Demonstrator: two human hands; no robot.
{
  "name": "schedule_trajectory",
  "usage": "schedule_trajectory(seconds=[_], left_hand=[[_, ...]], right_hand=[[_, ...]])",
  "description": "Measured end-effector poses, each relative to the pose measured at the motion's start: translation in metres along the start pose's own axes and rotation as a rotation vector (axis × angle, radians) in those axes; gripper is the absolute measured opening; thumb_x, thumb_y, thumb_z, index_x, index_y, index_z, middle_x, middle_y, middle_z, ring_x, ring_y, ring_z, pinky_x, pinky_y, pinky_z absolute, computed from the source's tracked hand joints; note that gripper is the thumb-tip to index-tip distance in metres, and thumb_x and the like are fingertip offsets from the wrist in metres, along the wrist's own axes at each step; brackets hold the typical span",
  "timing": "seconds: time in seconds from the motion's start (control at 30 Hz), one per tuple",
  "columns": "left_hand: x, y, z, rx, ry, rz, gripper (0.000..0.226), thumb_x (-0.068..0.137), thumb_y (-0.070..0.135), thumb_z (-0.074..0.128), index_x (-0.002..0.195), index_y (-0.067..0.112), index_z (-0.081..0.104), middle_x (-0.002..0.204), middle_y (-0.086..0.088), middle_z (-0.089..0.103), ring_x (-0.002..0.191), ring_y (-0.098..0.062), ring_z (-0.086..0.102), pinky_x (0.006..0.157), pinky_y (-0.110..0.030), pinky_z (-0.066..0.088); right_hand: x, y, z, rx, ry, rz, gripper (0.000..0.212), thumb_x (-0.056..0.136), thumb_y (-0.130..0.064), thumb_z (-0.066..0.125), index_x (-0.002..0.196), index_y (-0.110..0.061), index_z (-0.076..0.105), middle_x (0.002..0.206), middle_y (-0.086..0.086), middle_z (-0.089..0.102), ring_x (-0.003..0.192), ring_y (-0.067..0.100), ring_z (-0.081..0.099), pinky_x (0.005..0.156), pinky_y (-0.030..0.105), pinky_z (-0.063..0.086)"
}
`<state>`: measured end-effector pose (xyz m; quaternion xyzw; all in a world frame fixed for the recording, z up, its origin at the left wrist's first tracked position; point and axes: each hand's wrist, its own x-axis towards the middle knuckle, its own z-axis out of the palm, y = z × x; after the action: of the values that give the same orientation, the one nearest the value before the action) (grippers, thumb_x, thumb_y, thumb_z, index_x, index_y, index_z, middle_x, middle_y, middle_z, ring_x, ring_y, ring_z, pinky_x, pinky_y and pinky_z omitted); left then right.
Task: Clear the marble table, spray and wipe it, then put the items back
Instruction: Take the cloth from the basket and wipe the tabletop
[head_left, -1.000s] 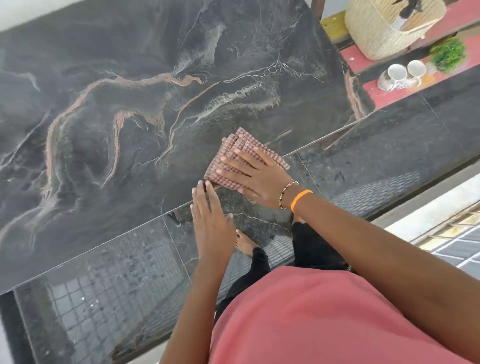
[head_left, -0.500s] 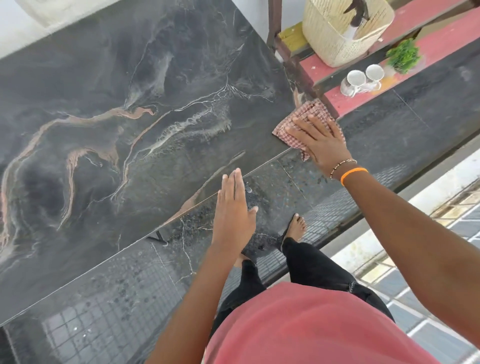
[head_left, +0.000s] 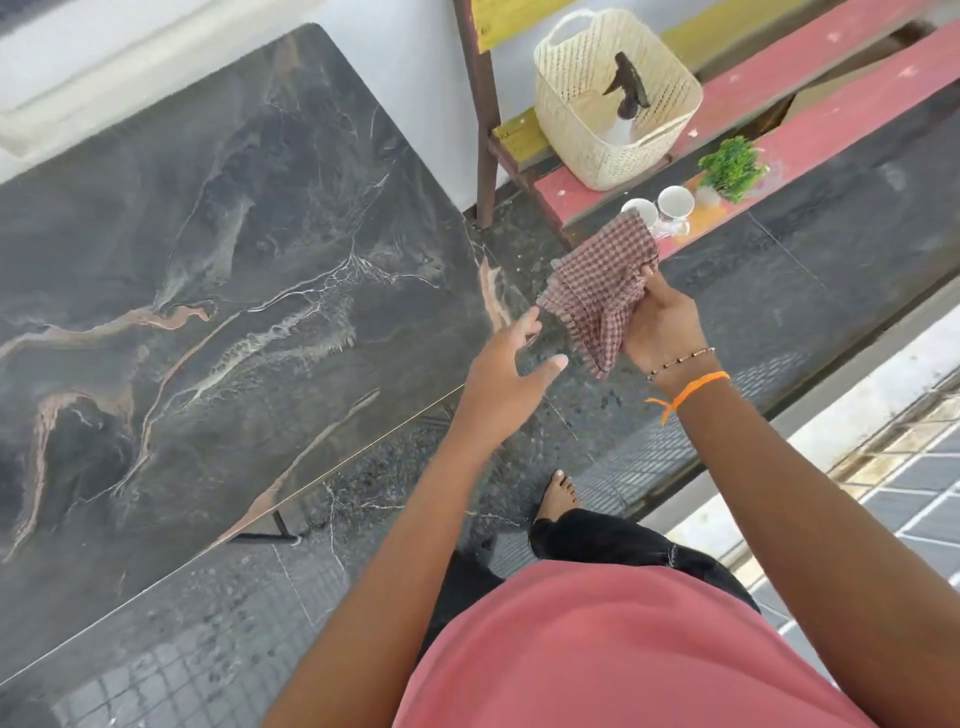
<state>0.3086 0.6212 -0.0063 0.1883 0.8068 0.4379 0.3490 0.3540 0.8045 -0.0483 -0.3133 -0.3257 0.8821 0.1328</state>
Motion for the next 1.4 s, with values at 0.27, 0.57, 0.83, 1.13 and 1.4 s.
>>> schedule_trajectory(seconds=[0.27, 0.57, 0.83, 1.13, 1.4], left_hand=[[0.069, 0.06, 0.036, 0.256, 0.132, 0.145, 0.054, 0.07, 0.053, 0.072, 0.116, 0.026, 0.062, 0.132, 0.003, 0.044, 0.124, -0.011, 0.028, 0.109, -0.038, 0.021], [0.156, 0.086, 0.016, -0.21, -0.133, 0.028, 0.031, 0.096, 0.021, 0.047, 0.127, 0.017, 0.048, 0.125, -0.005, 0.059, 0.112, -0.02, 0.057, 0.1, -0.044, 0.044], [0.226, 0.086, -0.021, -0.85, -0.247, -0.234, 0.023, 0.099, 0.02, 0.04, 0.118, 0.02, 0.053, 0.111, -0.002, 0.065, 0.099, -0.016, 0.064, 0.081, -0.033, 0.055], [0.304, 0.103, -0.015, -0.073, 0.101, -0.042, 0.028, 0.082, 0.036, 0.068, 0.107, 0.025, 0.062, 0.111, 0.002, 0.053, 0.092, -0.003, 0.055, 0.08, -0.027, 0.049], [0.385, 0.137, 0.018, -0.961, -0.088, -0.416, 0.099, 0.035, 0.056, 0.087, 0.117, 0.014, 0.051, 0.125, -0.011, 0.057, 0.113, -0.024, 0.056, 0.104, -0.037, 0.042]], right_hand=[[0.012, -0.043, 0.011, 0.178, -0.135, 0.066, 0.059, 0.098, -0.048, 0.018, 0.133, -0.007, 0.044, 0.12, 0.014, 0.058, 0.112, 0.03, 0.056, 0.102, 0.045, 0.042], [0.072, -0.089, 0.027, -0.239, -0.133, 0.253, 0.061, 0.096, -0.056, 0.012, 0.133, -0.018, 0.043, 0.105, -0.002, 0.06, 0.088, 0.017, 0.055, 0.082, 0.031, 0.046], [0.13, -0.115, 0.04, -0.477, -0.081, 0.234, 0.025, 0.098, -0.028, 0.039, 0.088, -0.018, 0.059, 0.083, -0.001, 0.053, 0.071, 0.015, 0.044, 0.07, 0.027, 0.043], [0.212, -0.132, 0.04, -0.142, 0.007, 0.348, 0.036, 0.092, -0.01, 0.05, 0.125, 0.004, 0.05, 0.107, 0.015, 0.065, 0.095, 0.027, 0.064, 0.077, 0.039, 0.057], [0.317, -0.196, 0.031, -0.051, 0.041, 0.333, 0.029, 0.088, -0.008, 0.05, 0.117, -0.008, 0.051, 0.106, 0.011, 0.06, 0.101, 0.027, 0.057, 0.099, 0.048, 0.045]])
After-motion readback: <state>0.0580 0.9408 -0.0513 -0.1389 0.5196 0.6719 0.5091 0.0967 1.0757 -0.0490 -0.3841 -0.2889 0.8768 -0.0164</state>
